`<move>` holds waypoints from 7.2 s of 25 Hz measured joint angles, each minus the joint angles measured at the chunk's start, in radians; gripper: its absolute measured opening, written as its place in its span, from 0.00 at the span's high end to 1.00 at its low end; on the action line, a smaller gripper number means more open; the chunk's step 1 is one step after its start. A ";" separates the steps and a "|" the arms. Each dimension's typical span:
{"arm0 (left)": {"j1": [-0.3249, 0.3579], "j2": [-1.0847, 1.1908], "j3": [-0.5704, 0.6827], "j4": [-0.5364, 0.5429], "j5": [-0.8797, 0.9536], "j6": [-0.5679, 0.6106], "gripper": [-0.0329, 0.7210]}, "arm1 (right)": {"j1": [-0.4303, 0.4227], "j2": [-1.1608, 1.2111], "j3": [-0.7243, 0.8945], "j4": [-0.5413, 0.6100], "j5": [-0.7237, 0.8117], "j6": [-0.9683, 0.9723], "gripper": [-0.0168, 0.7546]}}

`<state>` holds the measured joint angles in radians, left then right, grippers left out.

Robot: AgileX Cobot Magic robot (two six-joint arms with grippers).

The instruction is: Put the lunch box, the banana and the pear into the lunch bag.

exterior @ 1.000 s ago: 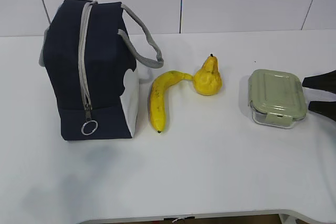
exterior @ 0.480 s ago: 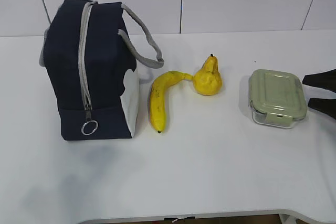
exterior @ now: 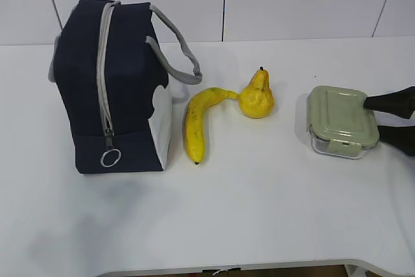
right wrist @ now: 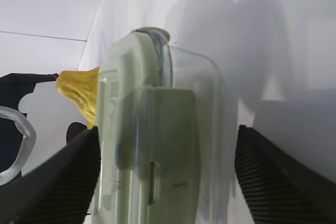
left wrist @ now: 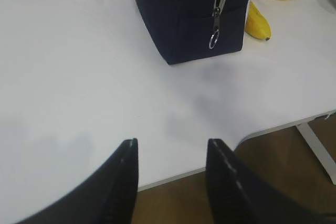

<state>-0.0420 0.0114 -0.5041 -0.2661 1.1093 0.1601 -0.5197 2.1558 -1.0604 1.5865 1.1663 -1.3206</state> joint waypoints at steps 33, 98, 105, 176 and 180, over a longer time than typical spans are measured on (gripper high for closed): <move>0.000 0.000 0.000 0.000 0.000 0.000 0.55 | 0.036 0.005 0.000 0.016 0.002 0.015 0.20; 0.000 0.000 0.000 0.000 0.000 0.000 0.55 | 0.037 0.005 -0.009 -0.073 0.025 0.041 0.43; 0.000 0.000 0.000 0.000 0.000 0.000 0.55 | 0.037 0.005 -0.009 -0.075 0.025 0.051 0.47; 0.000 0.378 -0.265 -0.004 -0.017 0.010 0.55 | 0.048 -0.208 0.002 -0.151 -0.046 0.322 0.48; 0.000 0.530 -0.309 -0.051 -0.069 0.012 0.55 | 0.095 -0.218 -0.004 -0.151 -0.044 0.334 0.48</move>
<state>-0.0420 0.5415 -0.8130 -0.3169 1.0403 0.1718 -0.4245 1.9379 -1.0649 1.4351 1.1221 -0.9867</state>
